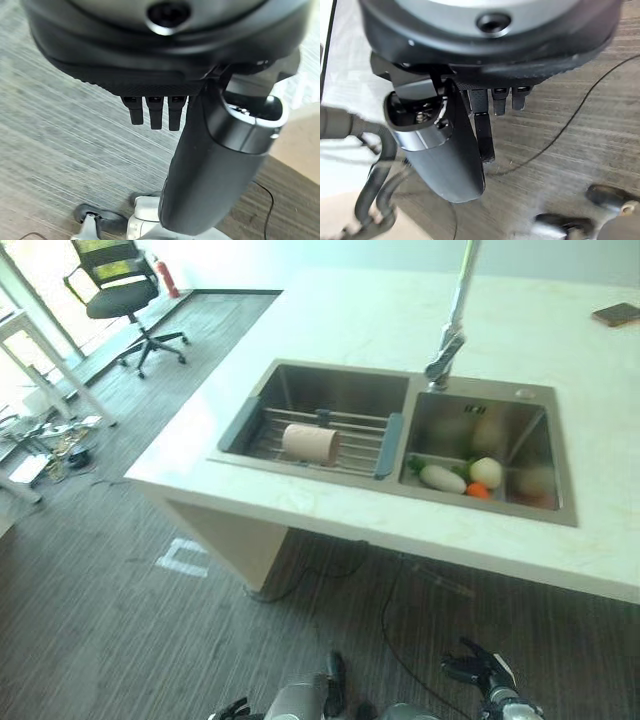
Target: Place the dishes in the dishwasher.
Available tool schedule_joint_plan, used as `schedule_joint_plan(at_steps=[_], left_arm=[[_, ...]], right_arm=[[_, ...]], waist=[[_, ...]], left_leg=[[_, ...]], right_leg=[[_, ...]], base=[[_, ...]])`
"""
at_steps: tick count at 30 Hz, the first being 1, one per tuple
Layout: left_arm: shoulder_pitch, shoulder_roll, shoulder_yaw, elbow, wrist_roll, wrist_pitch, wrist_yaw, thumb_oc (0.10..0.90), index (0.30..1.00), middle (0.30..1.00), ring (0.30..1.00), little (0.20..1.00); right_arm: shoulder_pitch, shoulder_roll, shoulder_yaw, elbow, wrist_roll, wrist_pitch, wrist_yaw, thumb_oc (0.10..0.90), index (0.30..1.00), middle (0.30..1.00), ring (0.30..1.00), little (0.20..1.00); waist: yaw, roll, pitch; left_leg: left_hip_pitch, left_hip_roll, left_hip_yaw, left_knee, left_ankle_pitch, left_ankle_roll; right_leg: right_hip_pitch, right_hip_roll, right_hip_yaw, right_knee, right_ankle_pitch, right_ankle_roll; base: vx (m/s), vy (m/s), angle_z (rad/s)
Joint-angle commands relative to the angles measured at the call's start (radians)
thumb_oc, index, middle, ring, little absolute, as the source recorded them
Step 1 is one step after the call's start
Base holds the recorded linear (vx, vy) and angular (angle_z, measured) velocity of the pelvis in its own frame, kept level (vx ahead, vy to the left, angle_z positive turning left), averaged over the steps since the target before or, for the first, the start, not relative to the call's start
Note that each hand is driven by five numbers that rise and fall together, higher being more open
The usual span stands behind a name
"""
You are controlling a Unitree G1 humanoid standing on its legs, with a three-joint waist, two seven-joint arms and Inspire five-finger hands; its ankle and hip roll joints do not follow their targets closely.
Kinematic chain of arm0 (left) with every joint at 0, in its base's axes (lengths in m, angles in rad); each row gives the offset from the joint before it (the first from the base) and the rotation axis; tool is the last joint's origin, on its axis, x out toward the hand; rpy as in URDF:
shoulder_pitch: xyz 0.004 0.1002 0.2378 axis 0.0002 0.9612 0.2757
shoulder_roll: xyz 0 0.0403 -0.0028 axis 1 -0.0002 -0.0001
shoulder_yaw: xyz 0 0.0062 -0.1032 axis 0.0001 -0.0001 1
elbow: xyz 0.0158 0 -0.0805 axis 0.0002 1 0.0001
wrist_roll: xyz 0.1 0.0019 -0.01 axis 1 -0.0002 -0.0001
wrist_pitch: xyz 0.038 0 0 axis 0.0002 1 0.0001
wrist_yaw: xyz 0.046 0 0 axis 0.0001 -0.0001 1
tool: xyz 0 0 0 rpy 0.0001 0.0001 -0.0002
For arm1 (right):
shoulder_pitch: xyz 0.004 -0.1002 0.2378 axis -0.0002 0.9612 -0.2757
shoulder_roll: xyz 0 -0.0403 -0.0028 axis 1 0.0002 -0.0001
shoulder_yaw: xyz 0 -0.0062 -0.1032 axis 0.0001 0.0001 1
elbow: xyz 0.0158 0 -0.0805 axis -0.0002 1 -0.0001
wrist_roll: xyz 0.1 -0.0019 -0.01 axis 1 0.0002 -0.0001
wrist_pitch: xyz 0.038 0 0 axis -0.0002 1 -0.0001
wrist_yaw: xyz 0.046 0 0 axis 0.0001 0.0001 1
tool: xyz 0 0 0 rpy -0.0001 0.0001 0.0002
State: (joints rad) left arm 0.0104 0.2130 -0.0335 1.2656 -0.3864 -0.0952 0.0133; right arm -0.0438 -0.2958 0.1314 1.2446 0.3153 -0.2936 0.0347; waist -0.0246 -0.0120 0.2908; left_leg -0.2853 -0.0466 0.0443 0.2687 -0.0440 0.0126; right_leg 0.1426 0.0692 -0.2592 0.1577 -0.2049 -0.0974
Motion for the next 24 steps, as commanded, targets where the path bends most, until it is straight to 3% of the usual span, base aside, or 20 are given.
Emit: schedule_joint_plan(at_steps=[1, 6, 7, 8, 11, 13, 16, 17, 19, 20, 24], left_arm=[[-0.020, -0.027, -0.001, -0.019, -0.010, -0.028, 0.027, 0.800, 0.900, 0.900, 0.900, 0.900], [-0.029, -0.034, 0.000, -0.010, 0.012, -0.026, 0.021, 0.800, 0.900, 0.900, 0.900, 0.900], [-0.031, -0.034, -0.004, -0.007, 0.022, -0.024, 0.020, 0.800, 0.900, 0.900, 0.900, 0.900], [-0.036, -0.033, -0.006, -0.005, 0.028, -0.025, 0.026, 0.800, 0.900, 0.900, 0.900, 0.900], [-0.053, -0.014, -0.014, 0.005, 0.010, -0.041, 0.034, 0.800, 0.900, 0.900, 0.900, 0.900], [-0.052, -0.010, -0.007, 0.011, -0.004, -0.040, 0.035, 0.800, 0.900, 0.900, 0.900, 0.900], [-0.033, 0.004, 0.023, 0.037, 0.005, -0.060, 0.026, 0.800, 0.900, 0.900, 0.900, 0.900], [-0.027, 0.006, 0.029, 0.038, -0.005, -0.062, 0.028, 0.800, 0.900, 0.900, 0.900, 0.900], [-0.022, 0.009, 0.038, 0.042, -0.017, -0.062, 0.039, 0.800, 0.900, 0.900, 0.900, 0.900], [-0.020, 0.009, 0.043, 0.041, -0.037, -0.050, 0.044, 0.800, 0.900, 0.900, 0.900, 0.900], [-0.006, -0.005, 0.040, 0.036, -0.049, -0.051, 0.034, 0.800, 0.900, 0.900, 0.900, 0.900]], right_arm=[[0.031, -0.054, -0.040, -0.024, -0.016, 0.005, -0.009, 0.800, 0.900, 0.900, 0.900, 0.900], [0.038, -0.067, -0.059, -0.024, 0.024, 0.015, -0.037, 0.800, 0.900, 0.900, 0.900, 0.900], [0.034, -0.074, -0.075, -0.025, 0.039, 0.023, -0.043, 0.800, 0.900, 0.900, 0.900, 0.900], [0.036, -0.074, -0.086, -0.027, 0.065, 0.029, -0.045, 0.800, 0.900, 0.900, 0.900, 0.900], [0.050, -0.064, -0.154, -0.022, 0.113, 0.016, -0.016, 0.800, 0.900, 0.900, 0.900, 0.900], [0.052, -0.059, -0.157, -0.018, 0.119, 0.012, -0.016, 0.800, 0.900, 0.900, 0.900, 0.900], [0.051, -0.038, -0.172, 0.004, 0.118, -0.012, 0.000, 0.800, 0.900, 0.900, 0.900, 0.900], [0.048, -0.037, -0.171, 0.006, 0.099, -0.017, 0.004, 0.800, 0.900, 0.900, 0.900, 0.900], [0.028, -0.024, -0.158, 0.026, 0.089, -0.024, 0.000, 0.800, 0.900, 0.900, 0.900, 0.900], [0.020, -0.020, -0.151, 0.035, 0.097, -0.023, -0.006, 0.800, 0.900, 0.900, 0.900, 0.900], [0.011, -0.028, -0.156, 0.043, 0.076, -0.001, -0.013, 0.800, 0.900, 0.900, 0.900, 0.900]], waist=[[0.008, 0.054, 0.018], [0.005, 0.064, 0.015], [0.000, 0.071, 0.013], [-0.006, 0.075, 0.012], [-0.017, 0.089, 0.007], [-0.016, 0.090, 0.004], [-0.006, 0.091, -0.012], [0.000, 0.090, -0.012], [0.003, 0.086, -0.024], [0.015, 0.070, -0.030], [0.029, 0.058, -0.054]], left_leg=[[0.121, 0.124, -0.035, 0.031, -0.086, -0.063], [0.123, 0.146, -0.106, 0.031, -0.068, -0.073], [0.148, 0.131, -0.110, 0.031, -0.118, -0.066], [0.157, 0.129, -0.102, 0.031, -0.129, -0.065], [0.191, 0.078, -0.087, 0.031, -0.182, -0.019], [0.197, 0.068, -0.082, 0.031, -0.193, -0.004], [0.216, 0.055, -0.014, 0.031, -0.230, 0.043], [0.224, 0.053, 0.002, 0.031, -0.236, 0.048], [0.227, 0.037, 0.004, 0.031, -0.253, 0.056], [0.233, 0.026, 0.009, 0.031, -0.255, 0.054], [0.219, 0.026, 0.014, 0.031, -0.255, 0.044]], right_leg=[[-0.125, -0.102, 0.063, 0.142, -0.074, 0.103], [-0.117, -0.119, 0.090, 0.142, -0.077, 0.102], [-0.118, -0.138, 0.092, 0.142, -0.069, 0.115], [-0.120, -0.150, 0.091, 0.142, -0.061, 0.121], [-0.143, -0.198, 0.096, 0.153, -0.032, 0.164], [-0.145, -0.204, 0.092, 0.162, -0.026, 0.168], [-0.181, -0.231, 0.038, 0.265, 0.016, 0.187], [-0.183, -0.231, 0.023, 0.276, 0.015, 0.189], [-0.202, -0.191, 0.030, 0.178, 0.038, 0.195], [-0.208, -0.190, 0.055, 0.142, 0.010, 0.193], [-0.221, -0.191, 0.060, 0.142, -0.008, 0.193]], base=[[0.13, 0.233, -0.04], [0.11, 0.359, -0.15], [0.10, 0.603, 0.13], [0.10, 0.717, 0.07], [0.06, 0.628, 0.04], [0.05, 0.333, -0.09], [0.04, 0.321, -0.44], [0.01, 0.141, -0.85], [0.04, 0.000, -0.75], [0.06, -0.121, -0.19], [0.08, -0.096, -0.07]])
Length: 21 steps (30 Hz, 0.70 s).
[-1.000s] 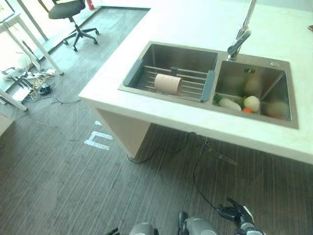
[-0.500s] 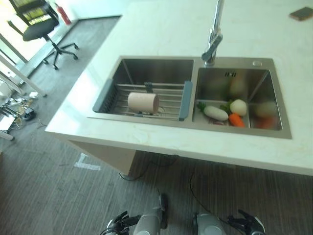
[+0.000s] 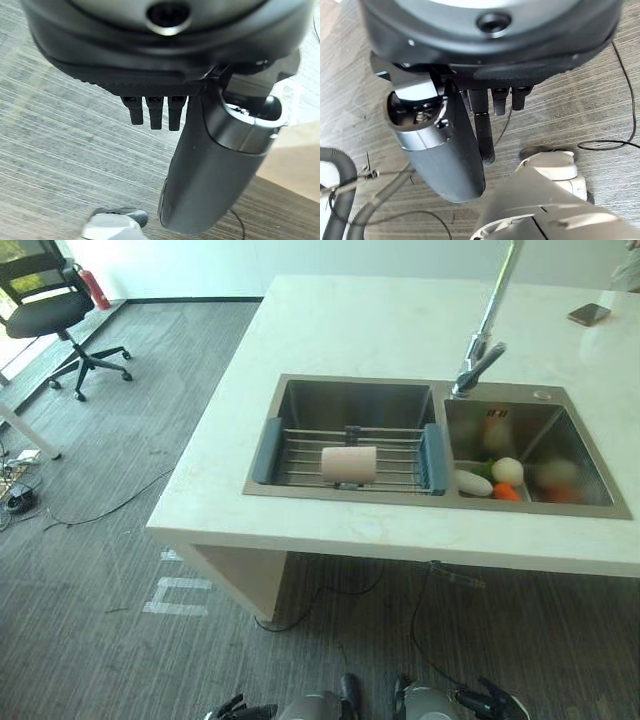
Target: Place the dishes in the dishwasher.
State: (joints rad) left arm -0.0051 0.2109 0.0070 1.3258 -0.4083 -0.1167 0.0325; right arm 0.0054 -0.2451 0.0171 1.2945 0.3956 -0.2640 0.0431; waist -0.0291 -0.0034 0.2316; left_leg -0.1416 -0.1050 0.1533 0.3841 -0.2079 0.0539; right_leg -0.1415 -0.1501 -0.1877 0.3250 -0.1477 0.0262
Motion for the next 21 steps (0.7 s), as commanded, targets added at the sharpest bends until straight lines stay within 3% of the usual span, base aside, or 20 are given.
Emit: schedule_joint_plan(at_steps=[1, 9, 17, 19, 21], left_arm=[[0.013, -0.007, -0.005, -0.026, -0.028, -0.027, 0.017, 0.800, 0.900, 0.900, 0.900, 0.900], [0.025, -0.024, -0.012, -0.033, -0.109, -0.033, 0.026, 0.800, 0.900, 0.900, 0.900, 0.900], [0.040, -0.017, 0.043, -0.045, -0.190, -0.063, 0.058, 0.800, 0.900, 0.900, 0.900, 0.900], [0.055, -0.027, 0.096, -0.050, -0.373, -0.119, 0.037, 0.800, 0.900, 0.900, 0.900, 0.900], [0.059, -0.023, 0.131, -0.059, -0.460, -0.160, 0.025, 0.800, 0.900, 0.900, 0.900, 0.900]], right_arm=[[-0.036, -0.078, -0.043, -0.005, -0.012, -0.026, -0.022, 0.800, 0.900, 0.900, 0.900, 0.900], [-0.021, -0.070, -0.040, -0.006, -0.017, -0.022, -0.026, 0.800, 0.900, 0.900, 0.900, 0.900], [-0.015, -0.070, -0.035, 0.002, -0.007, -0.043, -0.014, 0.800, 0.900, 0.900, 0.900, 0.900], [-0.012, -0.072, -0.044, 0.004, -0.015, -0.046, -0.010, 0.800, 0.900, 0.900, 0.900, 0.900], [-0.012, -0.075, -0.051, 0.003, -0.017, -0.042, -0.013, 0.800, 0.900, 0.900, 0.900, 0.900]], waist=[[0.033, 0.047, 0.002], [0.029, 0.035, -0.002], [0.042, 0.048, -0.002], [0.047, 0.052, 0.000], [0.048, 0.055, -0.001]], left_leg=[[0.075, 0.087, -0.093, -0.084, -0.092, 0.001], [0.068, 0.129, -0.066, -0.084, -0.088, -0.023], [0.053, 0.147, -0.063, -0.084, -0.073, -0.053], [0.051, 0.146, -0.070, -0.084, -0.072, -0.058], [0.045, 0.147, -0.074, -0.084, -0.070, -0.062]], right_leg=[[0.066, 0.030, -0.010, -0.025, -0.068, 0.068], [0.088, 0.036, -0.032, -0.025, -0.098, 0.052], [0.091, 0.016, -0.068, -0.025, -0.117, 0.043], [0.090, 0.014, -0.070, -0.025, -0.121, 0.041], [0.087, 0.012, -0.071, -0.025, -0.124, 0.041]], base=[[0.11, -0.107, -0.42], [0.06, -0.107, 0.07], [0.08, -0.055, 0.13], [0.14, -0.038, 0.07], [0.08, -0.021, 0.05]])
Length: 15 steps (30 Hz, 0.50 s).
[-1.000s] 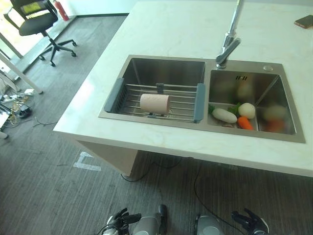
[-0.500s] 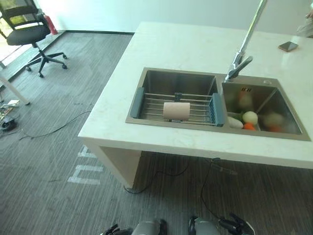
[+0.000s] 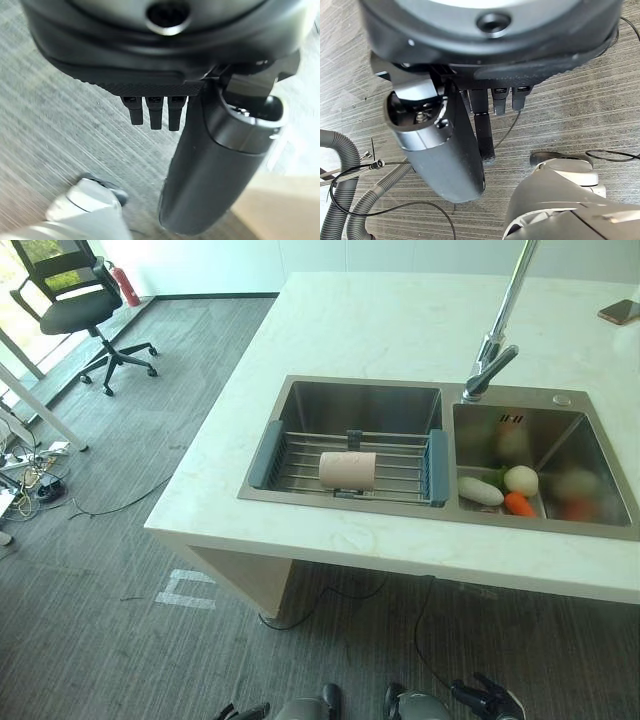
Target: Place the dishes in the dishwasher.
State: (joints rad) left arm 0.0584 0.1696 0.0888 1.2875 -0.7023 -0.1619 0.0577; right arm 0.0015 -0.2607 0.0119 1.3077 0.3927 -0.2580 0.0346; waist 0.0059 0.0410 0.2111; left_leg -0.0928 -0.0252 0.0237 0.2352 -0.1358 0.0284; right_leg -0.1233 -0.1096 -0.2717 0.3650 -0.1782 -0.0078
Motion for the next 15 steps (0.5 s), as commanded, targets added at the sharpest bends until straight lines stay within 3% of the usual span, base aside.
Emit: schedule_joint_plan(at_steps=[1, 3, 4, 6, 8, 10, 11, 12, 13, 15], left_arm=[[-0.001, 0.025, 0.071, -0.032, -0.197, -0.155, 0.006, 0.800, 0.900, 0.900, 0.900, 0.900], [0.005, 0.049, 0.112, -0.069, -0.225, -0.202, 0.030, 0.800, 0.900, 0.900, 0.900, 0.900], [0.019, 0.112, 0.185, -0.154, -0.237, -0.281, 0.093, 0.800, 0.900, 0.900, 0.900, 0.900], [0.028, 0.146, 0.226, -0.205, -0.237, -0.356, 0.144, 0.800, 0.900, 0.900, 0.900, 0.900], [0.046, 0.276, 0.370, -0.337, -0.157, -0.453, 0.265, 0.800, 0.900, 0.900, 0.900, 0.900], [0.041, 0.341, 0.424, -0.383, -0.073, -0.505, 0.345, 0.800, 0.900, 0.900, 0.900, 0.900], [0.035, 0.432, 0.484, -0.433, 0.073, -0.543, 0.447, 0.800, 0.900, 0.900, 0.900, 0.900], [0.032, 0.457, 0.497, -0.442, 0.101, -0.553, 0.464, 0.800, 0.900, 0.900, 0.900, 0.900], [0.021, 0.547, 0.538, -0.481, 0.164, -0.597, 0.482, 0.800, 0.900, 0.900, 0.900, 0.900], [0.005, 0.629, 0.563, -0.525, 0.169, -0.640, 0.448, 0.800, 0.900, 0.900, 0.900, 0.900]], right_arm=[[-0.007, -0.065, -0.052, -0.012, -0.012, -0.043, -0.003, 0.800, 0.900, 0.900, 0.900, 0.900], [-0.003, -0.080, -0.067, -0.016, -0.012, -0.038, 0.005, 0.800, 0.900, 0.900, 0.900, 0.900], [0.004, -0.110, -0.089, -0.022, -0.010, -0.036, 0.018, 0.800, 0.900, 0.900, 0.900, 0.900], [0.010, -0.124, -0.101, -0.022, -0.002, -0.037, 0.023, 0.800, 0.900, 0.900, 0.900, 0.900], [0.026, -0.145, -0.114, -0.020, 0.010, -0.047, 0.023, 0.800, 0.900, 0.900, 0.900, 0.900], [0.029, -0.147, -0.110, -0.016, 0.021, -0.050, 0.014, 0.800, 0.900, 0.900, 0.900, 0.900], [0.030, -0.148, -0.103, -0.017, 0.031, -0.043, 0.001, 0.800, 0.900, 0.900, 0.900, 0.900], [0.031, -0.147, -0.101, -0.020, 0.033, -0.040, -0.002, 0.800, 0.900, 0.900, 0.900, 0.900], [0.036, -0.145, -0.090, -0.033, 0.032, -0.028, -0.012, 0.800, 0.900, 0.900, 0.900, 0.900], [0.040, -0.143, -0.079, -0.044, 0.030, -0.021, -0.021, 0.800, 0.900, 0.900, 0.900, 0.900]], waist=[[0.013, 0.012, 0.019], [0.012, 0.017, 0.020], [0.015, 0.031, 0.028], [0.018, 0.040, 0.030], [0.026, 0.062, 0.034], [0.029, 0.072, 0.033], [0.033, 0.084, 0.029], [0.033, 0.086, 0.028], [0.031, 0.092, 0.026], [0.026, 0.096, 0.021]], left_leg=[[-0.009, 0.066, 0.051, 0.065, -0.140, -0.039], [-0.019, 0.064, 0.044, 0.065, -0.136, -0.041], [-0.030, 0.062, 0.036, 0.065, -0.128, -0.043], [-0.032, 0.061, 0.032, 0.065, -0.128, -0.044], [-0.042, 0.063, 0.028, 0.065, -0.123, -0.047], [-0.047, 0.064, 0.027, 0.065, -0.121, -0.048], [-0.055, 0.066, 0.024, 0.065, -0.115, -0.050], [-0.052, 0.067, 0.025, 0.065, -0.118, -0.051], [-0.052, 0.069, 0.027, 0.065, -0.119, -0.052], [-0.055, 0.072, 0.030, 0.065, -0.115, -0.053]], right_leg=[[0.065, -0.029, 0.013, -0.065, -0.095, 0.074], [0.057, -0.031, 0.013, -0.065, -0.096, 0.074], [0.049, -0.034, 0.015, -0.065, -0.099, 0.072], [0.048, -0.035, 0.016, -0.065, -0.104, 0.072], [0.040, -0.039, 0.013, -0.065, -0.109, 0.070], [0.037, -0.041, 0.012, -0.065, -0.111, 0.070], [0.032, -0.043, 0.012, -0.065, -0.110, 0.069], [0.035, -0.043, 0.013, -0.065, -0.114, 0.070], [0.036, -0.043, 0.017, -0.065, -0.116, 0.070], [0.033, -0.043, 0.020, -0.065, -0.111, 0.069]], base=[[0.05, -0.012, 0.02], [0.05, 0.008, 0.04], [0.04, 0.026, 0.06], [0.02, 0.028, 0.04], [0.00, 0.037, 0.03], [0.00, 0.000, 0.00], [-0.01, 0.018, -0.04], [0.00, 0.000, 0.00], [0.00, 0.000, 0.00], [0.00, 0.000, 0.00]])
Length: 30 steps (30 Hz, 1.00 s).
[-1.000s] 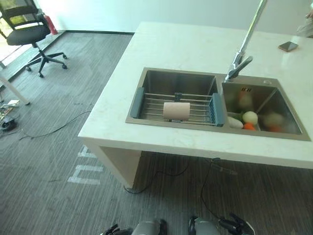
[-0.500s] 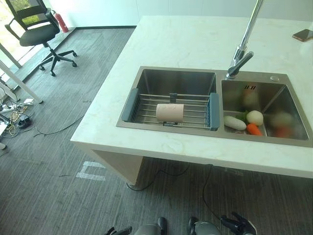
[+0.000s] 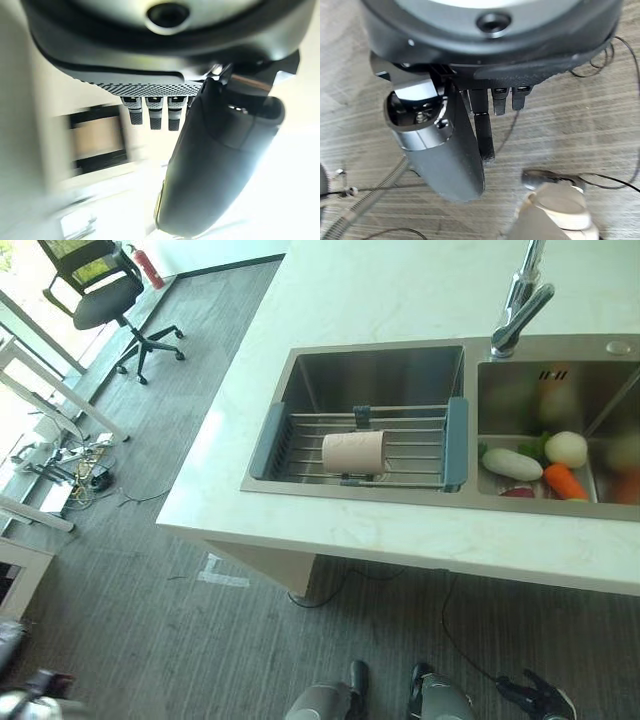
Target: Place the dishes in the dishwasher.
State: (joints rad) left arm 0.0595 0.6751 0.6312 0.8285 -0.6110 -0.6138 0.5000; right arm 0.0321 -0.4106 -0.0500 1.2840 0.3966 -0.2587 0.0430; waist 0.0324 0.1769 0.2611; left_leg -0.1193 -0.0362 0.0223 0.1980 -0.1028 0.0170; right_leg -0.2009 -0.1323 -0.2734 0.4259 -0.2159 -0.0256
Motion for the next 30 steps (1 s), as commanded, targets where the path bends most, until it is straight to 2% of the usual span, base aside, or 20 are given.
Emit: schedule_joint_plan(at_steps=[1, 3, 4, 5, 6, 10, 12, 14, 18, 19, 23, 26, 30], left_arm=[[-0.007, 0.166, 0.029, -0.098, 0.084, -0.194, -0.020, 0.800, 0.900, 0.900, 0.900, 0.900], [-0.040, 0.248, 0.029, -0.161, 0.097, -0.207, -0.085, 0.800, 0.900, 0.900, 0.900, 0.900], [-0.113, 0.350, -0.013, -0.288, 0.097, -0.152, -0.212, 0.800, 0.900, 0.900, 0.900, 0.900], [-0.119, 0.354, -0.018, -0.294, 0.095, -0.151, -0.230, 0.800, 0.900, 0.900, 0.900, 0.900], [-0.181, 0.412, -0.084, -0.394, 0.107, -0.086, -0.302, 0.800, 0.900, 0.900, 0.900, 0.900], [-0.336, 0.500, -0.252, -0.530, 0.198, 0.029, -0.405, 0.800, 0.900, 0.900, 0.900, 0.900], [-0.387, 0.514, -0.305, -0.556, 0.199, 0.068, -0.439, 0.800, 0.900, 0.900, 0.900, 0.900], [-0.505, 0.527, -0.430, -0.576, 0.212, 0.132, -0.536, 0.800, 0.900, 0.900, 0.900, 0.900], [-0.627, 0.517, -0.571, -0.577, 0.205, 0.211, -0.627, 0.800, 0.900, 0.900, 0.900, 0.900], [-0.663, 0.507, -0.620, -0.579, 0.237, 0.248, -0.647, 0.800, 0.900, 0.900, 0.900, 0.900], [-0.715, 0.479, -0.732, -0.524, 0.274, 0.311, -0.697, 0.800, 0.900, 0.900, 0.900, 0.900], [-0.721, 0.473, -0.747, -0.502, 0.286, 0.335, -0.721, 0.800, 0.900, 0.900, 0.900, 0.900], [-0.722, 0.475, -0.769, -0.456, 0.331, 0.327, -0.742, 0.800, 0.900, 0.900, 0.900, 0.900]], right_arm=[[0.012, 0.009, -0.009, -0.025, 0.028, -0.017, -0.032, 0.800, 0.900, 0.900, 0.900, 0.900], [0.012, 0.010, 0.003, -0.026, 0.040, -0.018, -0.031, 0.800, 0.900, 0.900, 0.900, 0.900], [0.007, 0.014, 0.020, -0.029, 0.052, -0.014, -0.027, 0.800, 0.900, 0.900, 0.900, 0.900], [0.007, 0.014, 0.020, -0.030, 0.053, -0.014, -0.026, 0.800, 0.900, 0.900, 0.900, 0.900], [0.002, 0.018, 0.031, -0.034, 0.059, -0.007, -0.024, 0.800, 0.900, 0.900, 0.900, 0.900], [-0.004, 0.010, 0.030, -0.029, 0.062, 0.013, -0.003, 0.800, 0.900, 0.900, 0.900, 0.900], [-0.004, 0.004, 0.026, -0.029, 0.062, 0.021, 0.002, 0.800, 0.900, 0.900, 0.900, 0.900], [-0.002, -0.011, 0.015, -0.019, 0.067, 0.039, 0.011, 0.800, 0.900, 0.900, 0.900, 0.900], [0.004, -0.026, 0.002, -0.011, 0.066, 0.050, 0.024, 0.800, 0.900, 0.900, 0.900, 0.900], [0.007, -0.033, -0.004, -0.012, 0.071, 0.052, 0.032, 0.800, 0.900, 0.900, 0.900, 0.900], [0.014, -0.043, -0.005, -0.032, 0.070, 0.041, 0.048, 0.800, 0.900, 0.900, 0.900, 0.900], [0.019, -0.046, -0.003, -0.050, 0.072, 0.037, 0.048, 0.800, 0.900, 0.900, 0.900, 0.900], [0.021, -0.056, 0.003, -0.092, 0.083, 0.043, 0.042, 0.800, 0.900, 0.900, 0.900, 0.900]], waist=[[-0.001, -0.039, -0.031], [-0.002, -0.037, -0.037], [-0.009, -0.034, -0.049], [-0.008, -0.034, -0.049], [-0.019, -0.032, -0.055], [-0.052, -0.028, -0.056], [-0.061, -0.026, -0.051], [-0.084, -0.022, -0.043], [-0.113, -0.016, -0.036], [-0.124, -0.013, -0.029], [-0.152, -0.004, -0.016], [-0.159, 0.000, -0.010], [-0.169, 0.006, 0.004]], left_leg=[[-0.022, 0.085, 0.035, 0.102, -0.153, -0.043], [-0.018, 0.087, 0.041, 0.102, -0.154, -0.044], [-0.011, 0.090, 0.050, 0.102, -0.159, -0.047], [-0.011, 0.090, 0.051, 0.102, -0.159, -0.047], [-0.005, 0.092, 0.060, 0.102, -0.163, -0.048], [-0.005, 0.097, 0.080, 0.102, -0.162, -0.049], [0.000, 0.097, 0.086, 0.102, -0.166, -0.049], [-0.005, 0.099, 0.097, 0.102, -0.161, -0.049], [-0.009, 0.098, 0.109, 0.102, -0.160, -0.046], [-0.009, 0.098, 0.114, 0.102, -0.158, -0.047], [-0.008, 0.096, 0.130, 0.102, -0.154, -0.045], [-0.011, 0.094, 0.135, 0.102, -0.151, -0.043], [-0.019, 0.093, 0.144, 0.102, -0.147, -0.043]], right_leg=[[0.116, -0.020, 0.024, -0.126, -0.077, 0.088], [0.121, -0.020, 0.025, -0.126, -0.078, 0.089], [0.127, -0.019, 0.028, -0.126, -0.079, 0.093], [0.127, -0.019, 0.029, -0.126, -0.079, 0.094], [0.128, -0.017, 0.037, -0.126, -0.076, 0.099], [0.115, -0.010, 0.067, -0.126, -0.064, 0.111], [0.115, -0.009, 0.077, -0.126, -0.065, 0.116], [0.101, -0.005, 0.097, -0.126, -0.053, 0.121], [0.084, -0.001, 0.122, -0.126, -0.044, 0.125], [0.080, 0.000, 0.131, -0.126, -0.041, 0.126], [0.070, 0.004, 0.157, -0.126, -0.033, 0.127], [0.065, 0.003, 0.162, -0.126, -0.028, 0.129], [0.052, -0.001, 0.166, -0.126, -0.021, 0.131]], base=[[0.00, 0.000, 0.00], [0.07, -0.037, -0.01], [0.08, -0.050, -0.06], [0.12, -0.071, -0.10], [0.07, -0.043, -0.14], [0.06, -0.059, -0.17], [0.03, -0.036, -0.29], [0.01, -0.043, -0.26], [0.00, -0.013, -0.20], [-0.01, 0.008, -0.21], [-0.01, 0.030, -0.20], [0.00, 0.031, -0.12], [-0.03, 0.029, -0.05]])
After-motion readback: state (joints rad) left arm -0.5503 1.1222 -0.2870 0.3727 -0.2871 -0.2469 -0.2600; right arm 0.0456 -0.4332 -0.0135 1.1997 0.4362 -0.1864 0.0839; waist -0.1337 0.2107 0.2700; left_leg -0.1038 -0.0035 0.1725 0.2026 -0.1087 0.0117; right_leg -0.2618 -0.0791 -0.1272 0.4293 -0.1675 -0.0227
